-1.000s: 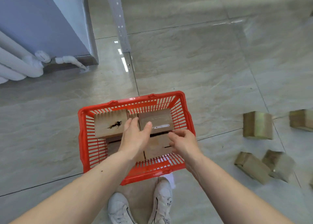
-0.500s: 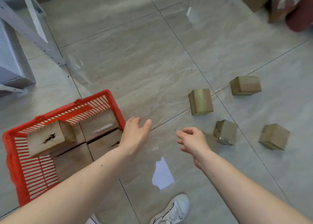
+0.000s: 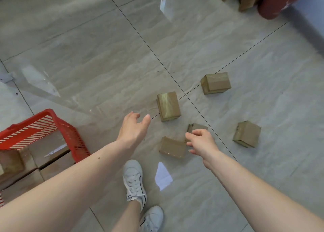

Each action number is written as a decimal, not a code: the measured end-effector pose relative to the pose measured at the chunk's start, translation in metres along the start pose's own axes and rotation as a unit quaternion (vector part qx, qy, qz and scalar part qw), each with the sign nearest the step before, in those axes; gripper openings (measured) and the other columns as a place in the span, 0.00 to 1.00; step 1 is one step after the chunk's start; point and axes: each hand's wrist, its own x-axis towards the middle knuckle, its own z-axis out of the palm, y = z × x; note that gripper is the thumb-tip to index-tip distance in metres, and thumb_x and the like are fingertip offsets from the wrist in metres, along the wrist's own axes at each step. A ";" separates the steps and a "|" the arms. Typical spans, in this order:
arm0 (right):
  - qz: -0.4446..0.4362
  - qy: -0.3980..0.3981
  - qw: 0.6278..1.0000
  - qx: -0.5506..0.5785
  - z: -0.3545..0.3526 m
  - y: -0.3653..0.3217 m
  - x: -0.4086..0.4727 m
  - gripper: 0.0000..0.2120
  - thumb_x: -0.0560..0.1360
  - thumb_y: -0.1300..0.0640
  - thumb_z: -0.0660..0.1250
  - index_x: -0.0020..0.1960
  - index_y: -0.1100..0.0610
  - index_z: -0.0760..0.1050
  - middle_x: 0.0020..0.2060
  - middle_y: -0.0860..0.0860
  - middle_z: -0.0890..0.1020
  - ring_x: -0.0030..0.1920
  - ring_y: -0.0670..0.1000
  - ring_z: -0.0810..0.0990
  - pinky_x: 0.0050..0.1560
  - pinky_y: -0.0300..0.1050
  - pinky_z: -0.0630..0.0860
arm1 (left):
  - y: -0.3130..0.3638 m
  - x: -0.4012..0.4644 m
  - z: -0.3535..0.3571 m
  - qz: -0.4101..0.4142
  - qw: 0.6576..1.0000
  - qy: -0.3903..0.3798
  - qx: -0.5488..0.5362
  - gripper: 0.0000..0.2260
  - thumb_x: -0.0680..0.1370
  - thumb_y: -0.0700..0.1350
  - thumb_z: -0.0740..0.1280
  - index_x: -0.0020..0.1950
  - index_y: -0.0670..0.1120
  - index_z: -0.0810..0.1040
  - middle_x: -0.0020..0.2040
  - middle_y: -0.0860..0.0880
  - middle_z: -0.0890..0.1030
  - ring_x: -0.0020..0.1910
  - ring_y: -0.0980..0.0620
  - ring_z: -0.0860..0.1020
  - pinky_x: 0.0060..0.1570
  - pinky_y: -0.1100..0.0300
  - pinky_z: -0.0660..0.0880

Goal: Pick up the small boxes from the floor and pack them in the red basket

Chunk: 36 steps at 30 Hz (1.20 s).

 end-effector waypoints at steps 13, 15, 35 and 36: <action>0.014 -0.017 0.999 0.024 -0.003 -0.025 0.112 0.19 0.76 0.56 0.68 0.65 0.56 0.70 0.50 0.50 0.76 0.47 0.54 0.80 0.55 0.54 0.81 | 0.032 0.099 0.061 -0.002 0.998 -0.028 0.063 0.27 0.80 0.57 0.60 0.75 0.44 0.66 0.79 0.48 0.60 0.77 0.50 0.60 0.75 0.50 0.60; 0.020 -0.025 0.999 0.015 0.004 -0.013 0.138 0.21 0.76 0.54 0.68 0.67 0.56 0.69 0.53 0.51 0.75 0.46 0.52 0.79 0.57 0.56 0.80 | 0.023 0.118 0.080 -0.008 0.997 -0.034 0.061 0.27 0.80 0.56 0.60 0.75 0.45 0.65 0.78 0.47 0.61 0.76 0.50 0.62 0.74 0.49 0.61; 0.069 -0.128 0.987 0.060 0.078 0.045 0.329 0.18 0.76 0.50 0.67 0.62 0.57 0.70 0.59 0.57 0.79 0.58 0.57 0.80 0.58 0.55 0.80 | -0.030 0.294 0.178 0.035 0.998 -0.027 0.045 0.20 0.79 0.45 0.65 0.70 0.44 0.69 0.67 0.48 0.72 0.60 0.49 0.72 0.56 0.58 0.67; 0.066 -0.116 0.989 0.058 0.076 0.041 0.325 0.13 0.76 0.51 0.67 0.57 0.55 0.72 0.59 0.59 0.79 0.58 0.59 0.80 0.60 0.57 0.79 | -0.028 0.292 0.176 0.031 0.998 -0.025 0.045 0.21 0.79 0.46 0.65 0.71 0.44 0.68 0.69 0.47 0.70 0.62 0.47 0.73 0.59 0.57 0.69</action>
